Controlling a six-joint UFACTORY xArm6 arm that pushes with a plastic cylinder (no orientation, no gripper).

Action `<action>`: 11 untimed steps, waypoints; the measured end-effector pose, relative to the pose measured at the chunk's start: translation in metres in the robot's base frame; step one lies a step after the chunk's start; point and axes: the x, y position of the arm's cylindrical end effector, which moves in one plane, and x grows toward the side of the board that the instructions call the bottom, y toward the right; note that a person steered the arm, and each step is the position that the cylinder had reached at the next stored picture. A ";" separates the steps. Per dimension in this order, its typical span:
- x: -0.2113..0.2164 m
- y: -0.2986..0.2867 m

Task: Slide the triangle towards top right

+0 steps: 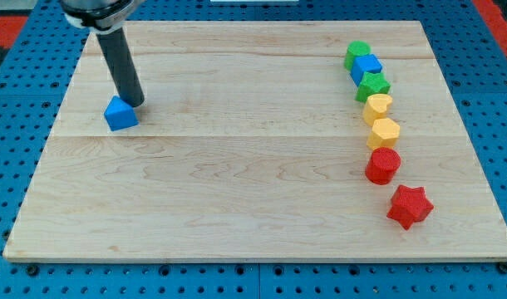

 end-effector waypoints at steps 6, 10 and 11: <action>0.009 0.011; -0.034 -0.015; -0.024 -0.024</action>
